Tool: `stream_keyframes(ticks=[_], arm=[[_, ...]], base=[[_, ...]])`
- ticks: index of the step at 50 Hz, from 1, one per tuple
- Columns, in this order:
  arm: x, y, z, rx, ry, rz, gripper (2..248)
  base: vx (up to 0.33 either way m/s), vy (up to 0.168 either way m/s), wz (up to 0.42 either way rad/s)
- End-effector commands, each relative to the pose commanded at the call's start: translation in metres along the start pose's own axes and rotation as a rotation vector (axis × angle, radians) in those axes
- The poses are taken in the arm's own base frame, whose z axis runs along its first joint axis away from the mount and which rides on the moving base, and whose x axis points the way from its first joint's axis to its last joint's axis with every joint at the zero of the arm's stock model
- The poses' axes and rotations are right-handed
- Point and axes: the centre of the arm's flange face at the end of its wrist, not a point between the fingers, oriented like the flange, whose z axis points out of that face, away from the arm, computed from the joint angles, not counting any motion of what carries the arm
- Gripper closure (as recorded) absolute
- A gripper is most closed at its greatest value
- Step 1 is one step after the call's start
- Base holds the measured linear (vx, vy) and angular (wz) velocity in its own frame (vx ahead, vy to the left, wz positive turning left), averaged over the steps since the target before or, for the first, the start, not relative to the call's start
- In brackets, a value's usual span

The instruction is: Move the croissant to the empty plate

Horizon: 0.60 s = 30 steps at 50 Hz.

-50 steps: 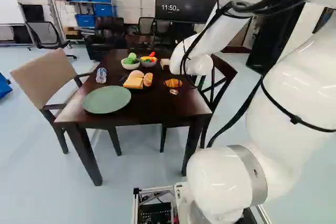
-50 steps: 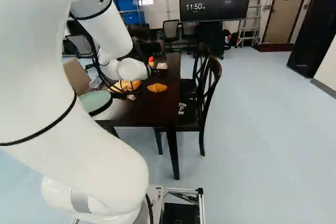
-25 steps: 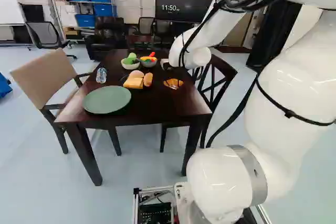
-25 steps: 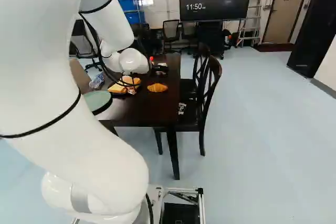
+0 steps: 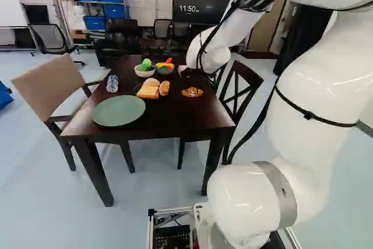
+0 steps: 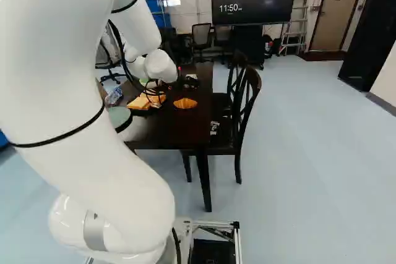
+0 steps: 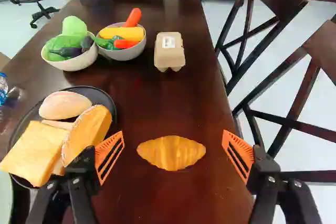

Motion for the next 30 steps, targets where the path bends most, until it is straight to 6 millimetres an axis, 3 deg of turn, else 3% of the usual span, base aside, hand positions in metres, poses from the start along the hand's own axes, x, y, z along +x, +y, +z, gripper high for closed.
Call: stream_keyframes(ticks=[30], arm=[[0.025,0.0,0.004,0.0,-0.119,0.0,3]], base=[[0.0,0.0,0.0]])
